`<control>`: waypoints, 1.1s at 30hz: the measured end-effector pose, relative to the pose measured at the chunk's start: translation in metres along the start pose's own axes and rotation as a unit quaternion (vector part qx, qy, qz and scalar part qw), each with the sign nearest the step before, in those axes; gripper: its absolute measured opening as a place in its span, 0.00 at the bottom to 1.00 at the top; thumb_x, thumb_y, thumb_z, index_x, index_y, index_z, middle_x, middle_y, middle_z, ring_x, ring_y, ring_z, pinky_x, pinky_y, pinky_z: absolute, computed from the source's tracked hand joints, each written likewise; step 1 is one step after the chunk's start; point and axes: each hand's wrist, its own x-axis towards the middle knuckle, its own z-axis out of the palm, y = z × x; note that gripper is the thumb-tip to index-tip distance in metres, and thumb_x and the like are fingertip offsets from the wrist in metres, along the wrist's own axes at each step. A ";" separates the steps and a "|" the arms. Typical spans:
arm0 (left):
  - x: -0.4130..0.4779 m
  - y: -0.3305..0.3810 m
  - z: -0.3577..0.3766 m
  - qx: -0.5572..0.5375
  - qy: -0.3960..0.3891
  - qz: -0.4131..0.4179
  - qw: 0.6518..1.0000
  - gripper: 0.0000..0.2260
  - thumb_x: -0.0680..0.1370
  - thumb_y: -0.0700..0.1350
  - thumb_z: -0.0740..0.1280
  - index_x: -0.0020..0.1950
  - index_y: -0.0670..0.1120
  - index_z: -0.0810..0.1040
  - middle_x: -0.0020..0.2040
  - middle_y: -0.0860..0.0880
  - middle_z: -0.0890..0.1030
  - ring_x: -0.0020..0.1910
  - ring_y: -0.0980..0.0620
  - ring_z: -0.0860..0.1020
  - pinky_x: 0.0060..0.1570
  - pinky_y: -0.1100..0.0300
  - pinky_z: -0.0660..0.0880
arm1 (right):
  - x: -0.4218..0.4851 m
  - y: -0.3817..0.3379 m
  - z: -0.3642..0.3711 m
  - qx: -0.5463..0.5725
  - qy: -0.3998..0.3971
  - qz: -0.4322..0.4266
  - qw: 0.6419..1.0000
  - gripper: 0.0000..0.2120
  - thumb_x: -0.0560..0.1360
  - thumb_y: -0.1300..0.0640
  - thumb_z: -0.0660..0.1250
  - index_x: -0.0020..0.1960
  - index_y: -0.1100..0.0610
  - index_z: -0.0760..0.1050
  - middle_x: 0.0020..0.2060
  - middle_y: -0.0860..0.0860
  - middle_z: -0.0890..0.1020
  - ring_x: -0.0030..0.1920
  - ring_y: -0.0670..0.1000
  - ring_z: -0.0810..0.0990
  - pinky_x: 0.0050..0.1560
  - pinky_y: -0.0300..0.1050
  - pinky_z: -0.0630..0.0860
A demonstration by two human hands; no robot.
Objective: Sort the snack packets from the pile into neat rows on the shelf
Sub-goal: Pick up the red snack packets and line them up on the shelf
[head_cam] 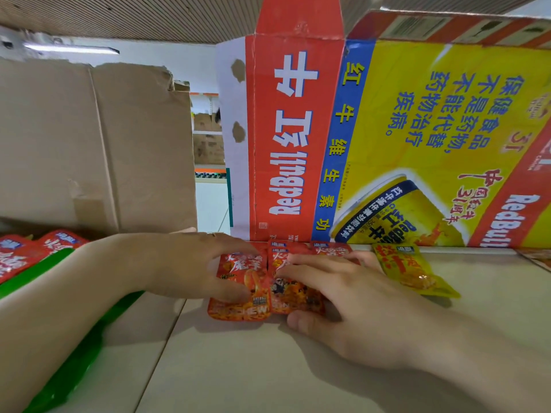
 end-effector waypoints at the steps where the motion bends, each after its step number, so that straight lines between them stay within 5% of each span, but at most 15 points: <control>1: 0.001 -0.001 0.000 0.010 0.000 -0.008 1.000 0.30 0.77 0.62 0.65 0.76 0.64 0.57 0.75 0.64 0.62 0.72 0.63 0.62 0.63 0.69 0.56 | -0.001 0.000 -0.001 -0.001 0.001 -0.001 1.000 0.32 0.72 0.29 0.49 0.74 0.36 0.55 0.75 0.33 0.56 0.74 0.35 0.51 0.74 0.48 0.46; 8: 0.008 -0.014 0.005 0.005 -0.020 0.001 1.000 0.30 0.76 0.63 0.65 0.76 0.65 0.57 0.74 0.63 0.64 0.72 0.61 0.62 0.72 0.63 0.55 | -0.001 0.000 0.000 0.000 0.009 -0.007 1.000 0.30 0.73 0.30 0.50 0.74 0.36 0.55 0.74 0.32 0.57 0.74 0.36 0.52 0.73 0.49 0.48; 12: 0.007 -0.017 0.000 -0.069 -0.042 0.011 0.997 0.28 0.70 0.72 0.63 0.68 0.72 0.62 0.69 0.68 0.68 0.67 0.64 0.67 0.68 0.64 0.64 | -0.002 0.000 -0.001 -0.002 0.015 -0.007 1.000 0.28 0.76 0.31 0.54 0.74 0.36 0.55 0.74 0.32 0.56 0.74 0.35 0.51 0.73 0.49 0.47; 14: 0.004 -0.015 -0.004 -0.102 -0.010 0.021 0.995 0.27 0.64 0.78 0.59 0.62 0.77 0.63 0.65 0.71 0.70 0.65 0.66 0.70 0.65 0.64 0.68 | -0.003 0.000 -0.002 0.002 0.032 -0.007 0.999 0.30 0.75 0.29 0.52 0.74 0.37 0.55 0.75 0.32 0.55 0.74 0.35 0.50 0.72 0.47 0.47; 17: 0.000 -0.005 -0.010 -0.068 0.039 0.045 0.996 0.30 0.66 0.78 0.54 0.68 0.76 0.59 0.62 0.74 0.68 0.65 0.68 0.68 0.65 0.66 0.65 | -0.003 0.001 -0.007 0.002 0.073 0.000 0.997 0.35 0.70 0.27 0.44 0.74 0.38 0.55 0.75 0.32 0.54 0.74 0.35 0.51 0.72 0.48 0.48; 21: -0.009 0.019 -0.011 0.079 0.138 0.072 0.985 0.36 0.68 0.78 0.43 0.75 0.68 0.53 0.72 0.71 0.60 0.71 0.66 0.58 0.71 0.63 0.55 | -0.003 0.000 -0.017 0.009 0.148 0.020 0.989 0.33 0.72 0.30 0.46 0.76 0.39 0.54 0.75 0.33 0.53 0.75 0.38 0.52 0.73 0.55 0.52; 26: -0.018 0.041 -0.011 0.129 0.252 0.120 0.952 0.27 0.77 0.67 0.54 0.69 0.54 0.74 0.69 0.55 0.76 0.68 0.52 0.73 0.65 0.42 0.72 | -0.011 -0.007 -0.034 0.018 0.230 0.065 0.971 0.30 0.74 0.35 0.53 0.75 0.42 0.59 0.76 0.37 0.58 0.76 0.42 0.56 0.73 0.60 0.55; 33: -0.057 0.070 -0.031 0.136 0.297 0.118 0.938 0.27 0.78 0.65 0.47 0.69 0.55 0.71 0.72 0.54 0.72 0.71 0.49 0.69 0.66 0.38 0.68 | -0.043 -0.031 -0.050 -0.041 0.282 0.107 0.953 0.31 0.73 0.34 0.47 0.74 0.42 0.61 0.76 0.39 0.60 0.75 0.44 0.56 0.72 0.56 0.53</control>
